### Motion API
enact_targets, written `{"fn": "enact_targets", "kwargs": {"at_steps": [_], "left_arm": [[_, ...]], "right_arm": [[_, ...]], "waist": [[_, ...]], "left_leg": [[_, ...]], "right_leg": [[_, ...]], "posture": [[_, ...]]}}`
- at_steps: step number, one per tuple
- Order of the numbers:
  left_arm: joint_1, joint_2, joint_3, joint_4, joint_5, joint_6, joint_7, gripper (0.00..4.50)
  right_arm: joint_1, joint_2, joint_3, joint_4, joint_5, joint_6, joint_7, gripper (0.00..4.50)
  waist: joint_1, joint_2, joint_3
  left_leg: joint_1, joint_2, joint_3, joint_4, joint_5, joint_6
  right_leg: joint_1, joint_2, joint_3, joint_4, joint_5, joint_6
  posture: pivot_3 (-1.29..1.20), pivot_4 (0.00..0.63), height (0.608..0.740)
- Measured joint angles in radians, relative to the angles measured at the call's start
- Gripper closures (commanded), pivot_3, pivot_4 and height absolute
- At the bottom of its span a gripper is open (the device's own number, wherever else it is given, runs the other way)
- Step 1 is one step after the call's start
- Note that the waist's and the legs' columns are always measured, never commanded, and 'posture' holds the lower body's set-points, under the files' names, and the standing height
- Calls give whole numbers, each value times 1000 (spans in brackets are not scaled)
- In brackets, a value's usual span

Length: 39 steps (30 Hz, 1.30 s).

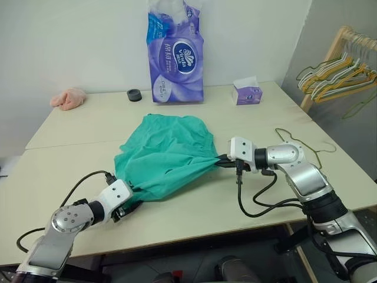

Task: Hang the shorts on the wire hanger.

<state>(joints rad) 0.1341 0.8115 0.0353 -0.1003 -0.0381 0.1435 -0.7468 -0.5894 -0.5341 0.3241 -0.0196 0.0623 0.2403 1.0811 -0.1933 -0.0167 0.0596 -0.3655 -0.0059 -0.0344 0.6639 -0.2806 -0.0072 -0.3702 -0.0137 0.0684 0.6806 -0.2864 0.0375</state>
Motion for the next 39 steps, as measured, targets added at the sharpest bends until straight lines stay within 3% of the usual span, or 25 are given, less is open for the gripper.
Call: {"fn": "enact_targets", "kwargs": {"at_steps": [5, 6, 13, 17, 19, 22, 25, 28, 30, 33, 36, 39], "left_arm": [[0, -2, 0, 15, 5, -18, -9, 4374], [1, -2, 0, 15, 4, -20, -10, 4476], [52, 34, 43, -42, -55, -10, -83, 4476], [77, 206, 270, -204, -317, 201, -288, 4476], [40, 297, 382, -253, -433, 301, -374, 4476], [-39, 375, 373, -232, -484, 355, -464, 4476], [-255, 375, 191, -87, -390, 300, -482, 4476], [-537, 271, 4, 138, -223, 193, -442, 4476], [-715, 179, -102, 335, -114, 125, -411, 4476], [-976, 61, -242, 670, 50, -4, -361, 4476], [-1308, -44, -342, 1076, 250, -163, -66, 4476], [-1595, -59, -365, 1276, 391, -286, 323, 4476]], "right_arm": [[22, -6, 1, -29, 9, 17, 13, 4500], [22, -8, 1, -33, 10, 22, 17, 4500], [36, -74, -7, -111, 87, 102, 88, 4500], [25, -229, -105, -262, 363, 365, 250, 4500], [-38, -268, -140, -299, 447, 448, 294, 4500], [-97, -291, -129, -262, 466, 491, 332, 4500], [-198, -249, -40, -77, 372, 420, 341, 4500], [-364, -123, 34, 265, 220, 279, 292, 4500], [-485, -44, 69, 546, 122, 141, 251, 4500], [-676, 45, 110, 933, -37, -126, 144, 4500], [-861, 121, 181, 1181, -231, -362, -129, 4500], [-1013, 161, 206, 1276, -370, -522, -500, 4500]], "waist": [[0, 0, 0], [0, 0, 0], [0, 0, 3], [5, -2, 10], [4, 3, 11], [3, 5, 12], [2, 6, 13], [2, 5, 12], [2, 4, 11], [-4, 4, 10], [-17, -2, 9], [-41, -4, 8]], "left_leg": [[0, 0, 0, 0, 0, 0], [0, 0, 0, 0, 0, 0], [-2, 0, 0, 0, 0, 0], [-9, 0, -5, 2, 0, 0], [-5, 0, -6, 1, 0, 0], [3, -1, -5, -2, 0, 0], [3, 0, -5, -1, 0, 1], [0, -1, -6, 0, 3, 4], [0, -1, -6, 0, 3, 4], [-14, -2, -7, 1, 7, -3], [-43, -5, -8, 2, 17, -20], [-69, -7, -6, 1, 21, -26]], "right_leg": [[0, 0, 0, 0, 0, 0], [0, 0, 0, 0, 0, 0], [-2, -1, -1, -1, 0, 0], [-6, -2, -8, -1, -1, -2], [-5, -2, -9, -2, -3, -4], [1, -2, -9, -2, -10, -4], [1, 1, -8, 0, -8, -4], [1, 10, -7, 1, -2, -5], [0, 10, -6, 2, 1, -6], [-13, 3, -6, 1, 2, -5], [-45, -3, -5, 9, 3, -4], [-76, -6, -2, 19, 3, -4]], "posture": [[-170, 13, 740], [-170, 13, 740], [-168, 21, 740], [-156, 20, 740], [-149, 19, 740], [-146, 15, 740], [-148, 7, 740], [-149, 4, 740], [-154, 0, 740], [-154, 0, 740], [-155, 0, 740], [-158, 0, 740]]}}
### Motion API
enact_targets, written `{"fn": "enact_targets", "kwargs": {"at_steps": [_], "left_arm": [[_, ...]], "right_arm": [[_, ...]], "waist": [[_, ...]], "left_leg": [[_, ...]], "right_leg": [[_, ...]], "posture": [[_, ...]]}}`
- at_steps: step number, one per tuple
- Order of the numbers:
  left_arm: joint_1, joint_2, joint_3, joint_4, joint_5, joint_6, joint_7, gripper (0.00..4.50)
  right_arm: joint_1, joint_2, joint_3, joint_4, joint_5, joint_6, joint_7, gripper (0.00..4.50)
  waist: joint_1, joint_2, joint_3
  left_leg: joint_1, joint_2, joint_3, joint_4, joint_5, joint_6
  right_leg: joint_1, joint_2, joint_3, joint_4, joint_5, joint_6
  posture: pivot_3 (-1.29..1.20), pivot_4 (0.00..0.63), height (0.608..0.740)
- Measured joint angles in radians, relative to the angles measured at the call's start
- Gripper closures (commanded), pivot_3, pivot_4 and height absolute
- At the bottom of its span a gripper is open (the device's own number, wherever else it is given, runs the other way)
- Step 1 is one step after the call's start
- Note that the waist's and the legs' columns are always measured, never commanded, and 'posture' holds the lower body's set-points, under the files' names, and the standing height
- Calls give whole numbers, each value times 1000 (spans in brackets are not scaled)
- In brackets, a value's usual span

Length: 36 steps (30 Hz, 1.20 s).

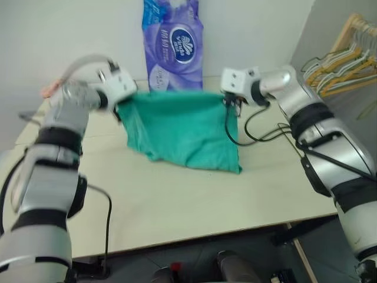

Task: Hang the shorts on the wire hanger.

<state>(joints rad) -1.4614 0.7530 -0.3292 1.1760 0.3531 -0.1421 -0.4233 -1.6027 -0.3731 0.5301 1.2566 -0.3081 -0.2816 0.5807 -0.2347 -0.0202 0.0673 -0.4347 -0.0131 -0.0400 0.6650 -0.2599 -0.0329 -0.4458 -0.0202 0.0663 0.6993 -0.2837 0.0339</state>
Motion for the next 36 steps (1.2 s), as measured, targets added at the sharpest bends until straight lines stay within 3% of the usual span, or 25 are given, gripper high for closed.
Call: {"fn": "enact_targets", "kwargs": {"at_steps": [3, 5, 9, 10, 12, 14, 16, 18, 20, 21, 25, 28, 32, 36], "left_arm": [[-184, 66, -50, 11, 143, -150, 260, 4476], [-230, 135, -60, -41, 200, -250, 316, 4476], [-20, 211, -51, -176, 182, -353, 173, 4476], [107, 212, -49, -226, 154, -356, 95, 4476], [325, 212, -33, -338, 88, -323, -39, 4476], [637, 226, -13, -564, -21, -239, -188, 4476], [884, 229, -7, -750, -125, -107, -320, 4476], [1065, 243, 11, -949, -231, 48, -433, 4476], [1136, 282, 43, -1102, -299, 168, -507, 4476], [1146, 304, 73, -1154, -323, 213, -531, 4476], [1233, 405, 201, -1346, -420, 340, -636, 4476], [1345, 430, 216, -1442, -475, 399, -707, 4476], [1431, 432, 225, -1530, -514, 452, -749, 4476], [1499, 439, 252, -1596, -534, 486, -767, 4476]], "right_arm": [[-114, -31, -8, 22, -87, -145, -321, 4500], [-150, -84, -43, 9, -106, -249, -428, 4500], [-29, -119, -62, -14, -126, -420, -435, 4500], [45, -107, -57, -14, -135, -452, -409, 4500], [150, -86, -52, -14, -142, -483, -343, 4500], [286, -70, -48, -29, -139, -514, -242, 4500], [398, -52, -37, -39, -138, -528, -148, 4500], [490, -40, -35, -73, -133, -539, -56, 4500], [544, -38, -35, -128, -107, -537, 35, 4500], [561, -40, -37, -165, -96, -535, 77, 4500], [676, -104, -39, -400, 10, -471, 314, 4500], [818, -201, -36, -604, 95, -338, 505, 4500], [938, -277, -36, -830, 163, -159, 655, 4500], [989, -327, -45, -986, 187, -27, 710, 4500]], "waist": [[-17, 0, 0], [-18, 3, -2], [-13, 10, -9], [-12, 10, -8], [-16, 7, -6], [-26, 7, -8], [-29, 6, -7], [-30, 6, -7], [-25, 5, -7], [-20, 5, -7], [-7, 6, -10], [20, 8, -10], [41, 8, -10], [44, 8, -10]], "left_leg": [[-2, -1, 3, -7, 1, -2], [3, -1, 4, -20, 1, -2], [31, -1, 7, -20, -2, 6], [46, -3, 7, -20, -3, 12], [54, -6, 7, -20, 1, 18], [61, -6, 4, -19, 3, 21], [60, -5, 0, -18, 3, 21], [49, -4, -5, -15, 3, 20], [32, -4, -11, -4, 4, 18], [32, -4, -13, -3, 3, 19], [47, -6, -20, -4, 2, 20], [58, -6, -22, -4, -2, 20], [59, -6, -23, -3, -2, 20], [60, -6, -23, -3, -2, 19]], "right_leg": [[-8, -2, 1, -1, 0, 0], [-8, -2, 2, -2, -1, 1], [25, -1, 3, -5, -7, 1], [40, -1, 3, -5, -7, 1], [47, 0, 4, -2, -7, 2], [55, -2, 4, -2, -2, 2], [55, -1, 1, -2, -2, 2], [46, -2, -3, -1, -2, 2], [35, -2, -9, 3, -2, 1], [37, -2, -11, 3, -2, 1], [58, -2, -19, -6, -2, 2], [72, -2, -22, -12, -4, 1], [73, -2, -22, -11, -3, 1], [74, -2, -23, -11, -4, -1]], "posture": [[-154, 0, 740], [-150, 0, 740], [-143, 0, 740], [-144, 0, 740], [-146, 0, 740], [-149, 0, 740], [-149, 0, 740], [-149, 0, 740], [-151, 0, 740], [-151, 0, 740], [-156, 0, 740], [-156, 0, 740], [-165, 0, 740], [-168, 0, 740]]}}
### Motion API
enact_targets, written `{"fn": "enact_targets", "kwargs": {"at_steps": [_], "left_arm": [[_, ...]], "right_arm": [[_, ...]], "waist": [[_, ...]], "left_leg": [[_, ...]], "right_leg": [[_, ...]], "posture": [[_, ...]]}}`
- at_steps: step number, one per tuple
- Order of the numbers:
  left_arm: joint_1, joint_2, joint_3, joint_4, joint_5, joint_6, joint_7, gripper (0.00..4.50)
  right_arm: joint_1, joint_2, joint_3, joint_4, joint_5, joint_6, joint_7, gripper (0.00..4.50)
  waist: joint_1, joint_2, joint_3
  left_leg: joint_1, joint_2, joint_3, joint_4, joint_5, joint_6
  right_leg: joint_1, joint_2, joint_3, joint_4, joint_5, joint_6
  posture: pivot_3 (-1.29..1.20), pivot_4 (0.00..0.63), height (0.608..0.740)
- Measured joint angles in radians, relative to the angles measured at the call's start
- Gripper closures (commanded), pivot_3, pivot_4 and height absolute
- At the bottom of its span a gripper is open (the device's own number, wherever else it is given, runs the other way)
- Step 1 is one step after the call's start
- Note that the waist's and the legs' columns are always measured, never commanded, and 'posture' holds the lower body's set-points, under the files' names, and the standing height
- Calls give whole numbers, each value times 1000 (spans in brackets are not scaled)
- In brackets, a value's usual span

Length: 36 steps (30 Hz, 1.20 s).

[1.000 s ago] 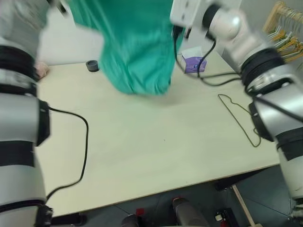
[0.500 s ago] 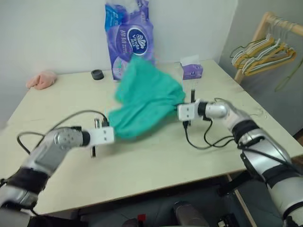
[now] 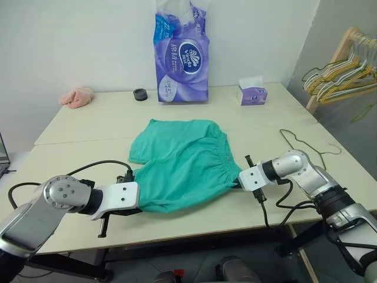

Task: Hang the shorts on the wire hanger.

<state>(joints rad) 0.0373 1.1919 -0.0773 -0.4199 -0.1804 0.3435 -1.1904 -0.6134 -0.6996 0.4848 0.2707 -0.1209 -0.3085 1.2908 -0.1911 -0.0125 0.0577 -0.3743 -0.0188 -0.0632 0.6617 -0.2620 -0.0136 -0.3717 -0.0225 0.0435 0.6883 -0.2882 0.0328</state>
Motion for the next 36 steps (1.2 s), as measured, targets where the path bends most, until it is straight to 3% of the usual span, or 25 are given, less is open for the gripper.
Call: {"fn": "enact_targets", "kwargs": {"at_steps": [12, 16, 24, 26, 28, 33, 36], "left_arm": [[79, 2, 4, -16, 4, -26, -38, 4476], [112, 14, 5, -25, -3, -14, -57, 3571], [149, 24, 53, -48, -28, -1, -81, 1041], [148, 22, 85, -53, -66, 10, -90, 450], [133, 15, 130, -69, -122, 43, -92, 38], [25, -85, 239, -92, -330, 164, -60, 38], [-51, -194, 241, -83, -352, 173, 23, 38]], "right_arm": [[88, -45, -7, -268, 65, 225, 106, 4500], [91, -51, -7, -304, 71, 256, 127, 3560], [95, -124, -8, -354, 78, 247, 178, 786], [111, -131, -24, -413, 146, 299, 193, 115], [114, -131, -50, -470, 224, 373, 198, 0], [55, -82, -178, -483, 379, 581, 134, 0], [41, -8, -259, -426, 378, 612, -5, 0]], "waist": [[1, 0, 0], [1, 0, 0], [3, 0, 0], [3, 0, 1], [3, 0, 1], [5, 0, 1], [6, 0, 0]], "left_leg": [[0, 0, 0, 0, -1, -1], [0, 0, -1, 0, -1, -1], [0, 1, -1, -1, -1, -1], [0, 1, -1, 0, -1, -1], [0, 1, -1, 0, -1, -1], [0, 2, -2, 0, -1, -2], [0, 1, -2, 0, -1, -2]], "right_leg": [[0, 0, -1, 0, -1, -1], [0, 0, -1, 0, -1, -1], [0, 0, -2, -1, -1, -1], [0, 0, -2, -1, -2, -1], [0, 0, -2, -1, -2, 0], [1, 0, -3, -2, -4, 3], [2, 0, -3, -2, -1, -1]], "posture": [[-179, 6, 740], [-179, 6, 740], [-178, 6, 740], [-180, 7, 740], [-180, 7, 740], [-183, 8, 740], [-185, 9, 740]]}}
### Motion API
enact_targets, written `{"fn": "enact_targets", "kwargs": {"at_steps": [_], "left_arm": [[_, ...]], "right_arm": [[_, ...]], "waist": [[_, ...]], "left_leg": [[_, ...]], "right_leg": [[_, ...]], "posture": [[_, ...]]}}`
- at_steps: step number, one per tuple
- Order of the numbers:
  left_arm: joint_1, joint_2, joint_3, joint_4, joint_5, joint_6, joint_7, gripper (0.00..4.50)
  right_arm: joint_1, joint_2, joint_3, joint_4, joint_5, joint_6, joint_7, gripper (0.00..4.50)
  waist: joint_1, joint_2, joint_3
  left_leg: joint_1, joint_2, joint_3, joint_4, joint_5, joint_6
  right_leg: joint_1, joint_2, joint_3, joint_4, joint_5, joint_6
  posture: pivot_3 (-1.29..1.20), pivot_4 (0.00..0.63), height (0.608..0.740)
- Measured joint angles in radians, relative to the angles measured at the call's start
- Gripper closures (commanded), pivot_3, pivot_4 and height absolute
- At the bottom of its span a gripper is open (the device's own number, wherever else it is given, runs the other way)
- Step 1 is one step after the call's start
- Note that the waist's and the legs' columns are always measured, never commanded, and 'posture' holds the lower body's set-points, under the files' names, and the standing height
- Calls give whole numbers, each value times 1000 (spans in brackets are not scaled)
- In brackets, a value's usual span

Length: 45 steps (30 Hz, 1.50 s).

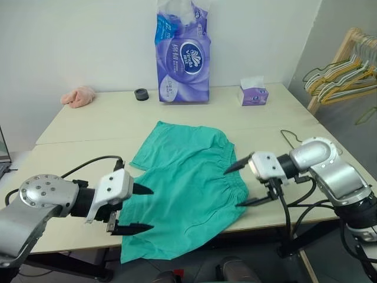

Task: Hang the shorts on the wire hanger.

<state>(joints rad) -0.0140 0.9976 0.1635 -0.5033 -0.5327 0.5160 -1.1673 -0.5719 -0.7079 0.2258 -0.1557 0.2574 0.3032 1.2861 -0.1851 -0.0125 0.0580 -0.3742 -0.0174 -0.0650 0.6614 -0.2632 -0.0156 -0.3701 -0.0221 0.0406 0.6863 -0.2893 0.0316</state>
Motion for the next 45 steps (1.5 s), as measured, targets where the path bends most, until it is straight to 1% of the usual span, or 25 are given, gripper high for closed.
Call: {"fn": "enact_targets", "kwargs": {"at_steps": [4, 6, 11, 14, 18, 21, 27, 30, 32, 35, 40, 43, 45], "left_arm": [[-117, -156, -32, 40, 46, -1, 177, 38], [-145, -194, -65, 59, 69, 2, 228, 38], [-207, -258, -125, 85, 107, -6, 286, 38], [-266, -259, -150, 87, 101, 18, 281, 38], [-313, -254, -207, 88, 83, 40, 214, 38], [-351, -250, -244, 93, 80, 50, 174, 38], [-403, -247, -292, 106, 73, 49, 98, 38], [-417, -245, -296, 107, 65, 48, 61, 38], [-426, -235, -297, 108, 66, 44, 42, 38], [-430, -234, -297, 111, 71, 40, 37, 0], [-430, -233, -297, 116, 81, 22, 27, 0], [-430, -229, -296, 125, 88, 21, 27, 0], [-430, -220, -290, 126, 93, 19, 31, 0]], "right_arm": [[10, 74, -107, 90, -4, 64, -214, 0], [23, 100, -180, 153, -11, 101, -337, 0], [52, 134, -331, 330, -38, 133, -592, 0], [61, 130, -421, 447, -58, 110, -731, 0], [68, 100, -467, 647, -120, 64, -876, 0], [38, 97, -480, 789, -131, 51, -935, 0], [-95, 83, -467, 1082, -188, -16, -1021, 0], [-149, 82, -468, 1187, -189, -22, -1028, 0], [-178, 82, -470, 1248, -186, -3, -1006, 0], [-212, 70, -469, 1297, -186, 20, -976, 587], [-239, 66, -435, 1338, -201, 24, -944, 2286], [-241, 68, -420, 1349, -206, 24, -940, 3259], [-242, 72, -420, 1356, -205, 25, -944, 3876]], "waist": [[11, 0, 0], [16, -1, -1], [16, -1, -1], [15, 0, -1], [2, 0, -1], [-14, 1, -1], [-54, 4, 0], [-67, 4, 0], [-68, 4, 0], [-67, 4, -1], [-65, 3, -2], [-59, 1, -1], [-55, 0, -2]], "left_leg": [[0, -1, 0, 1, 0, 0], [0, -2, 1, 1, 0, 0], [-1, -3, 2, 1, 0, 0], [-1, -4, 3, 1, 0, 0], [-1, -4, 6, 0, 0, 0], [0, -4, 7, 0, 0, 0], [0, -3, 7, -1, 0, 1], [0, -3, 7, -1, 0, 1], [0, -3, 6, -1, 0, 1], [0, -3, 7, -1, 0, 1], [2, -3, 6, -1, 0, 1], [11, -4, 5, -1, -3, 4], [13, -4, 5, -1, -4, 6]], "right_leg": [[0, 0, 1, 0, 0, 0], [0, 0, 2, 0, 1, 0], [-1, -1, 3, 0, 1, 0], [-1, 1, 4, 0, 1, 0], [0, 2, 6, 0, 1, 0], [0, 3, 6, 0, 1, 0], [0, 4, 7, -1, 0, 0], [1, 4, 6, -3, 0, 0], [2, 4, 6, -4, 0, 0], [3, 4, 6, -5, 0, 0], [5, 4, 6, -6, 0, 0], [17, 4, 5, -10, -1, 2], [20, 4, 4, -11, -3, 5]], "posture": [[-203, 12, 740], [-209, 13, 740], [-224, 16, 740], [-224, 16, 740], [-239, 19, 740], [-240, 19, 740], [-237, 18, 740], [-225, 15, 740], [-221, 16, 740], [-221, 16, 740], [-219, 17, 740], [-215, 15, 740], [-215, 15, 740]]}}
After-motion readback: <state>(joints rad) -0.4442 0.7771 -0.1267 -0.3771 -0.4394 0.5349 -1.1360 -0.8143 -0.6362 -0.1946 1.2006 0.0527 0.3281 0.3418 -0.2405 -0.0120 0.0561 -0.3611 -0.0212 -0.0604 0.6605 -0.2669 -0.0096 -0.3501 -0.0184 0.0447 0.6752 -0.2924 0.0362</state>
